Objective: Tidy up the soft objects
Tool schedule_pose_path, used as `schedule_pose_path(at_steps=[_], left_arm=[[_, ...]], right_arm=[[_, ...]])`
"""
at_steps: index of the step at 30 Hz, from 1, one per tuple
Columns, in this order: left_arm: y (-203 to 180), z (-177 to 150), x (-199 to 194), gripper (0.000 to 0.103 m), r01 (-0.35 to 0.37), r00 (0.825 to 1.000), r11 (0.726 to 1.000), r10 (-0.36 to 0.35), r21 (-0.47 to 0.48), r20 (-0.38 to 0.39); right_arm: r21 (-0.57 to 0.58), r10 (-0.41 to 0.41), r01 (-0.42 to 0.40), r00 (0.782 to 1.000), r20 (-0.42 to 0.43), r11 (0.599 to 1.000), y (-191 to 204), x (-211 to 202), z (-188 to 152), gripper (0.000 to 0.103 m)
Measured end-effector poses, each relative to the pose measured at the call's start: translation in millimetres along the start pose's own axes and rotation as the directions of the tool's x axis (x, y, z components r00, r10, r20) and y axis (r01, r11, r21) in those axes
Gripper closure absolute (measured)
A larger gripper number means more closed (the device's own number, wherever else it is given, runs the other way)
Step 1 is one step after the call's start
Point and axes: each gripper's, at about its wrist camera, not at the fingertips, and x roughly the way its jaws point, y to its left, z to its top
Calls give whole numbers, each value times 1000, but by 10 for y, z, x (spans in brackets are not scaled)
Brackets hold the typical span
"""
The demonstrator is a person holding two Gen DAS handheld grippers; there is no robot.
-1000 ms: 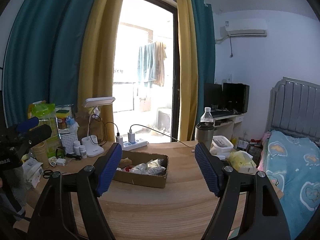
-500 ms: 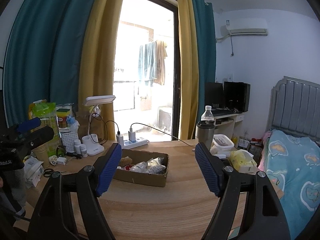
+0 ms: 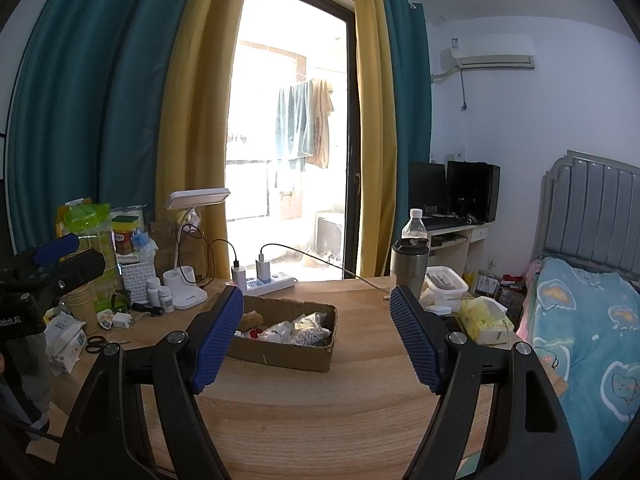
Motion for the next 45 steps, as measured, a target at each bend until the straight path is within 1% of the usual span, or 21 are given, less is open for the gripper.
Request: schedule_pose_path(at_steps=[37, 40, 45], left_arm=[[14, -19, 16, 1, 2, 1000, 1000, -2, -3, -13], [-1, -22, 11, 1, 10, 1000, 1000, -10, 0, -15], [-34, -51, 7, 1, 7, 1000, 1000, -7, 6, -21]], right_arm=[[1, 1, -1, 1000, -5, 1000, 6, 2, -13, 24], [1, 1, -1, 1000, -5, 1000, 7, 2, -13, 24], [7, 12, -12, 1000, -11, 1000, 0, 18, -76, 24]])
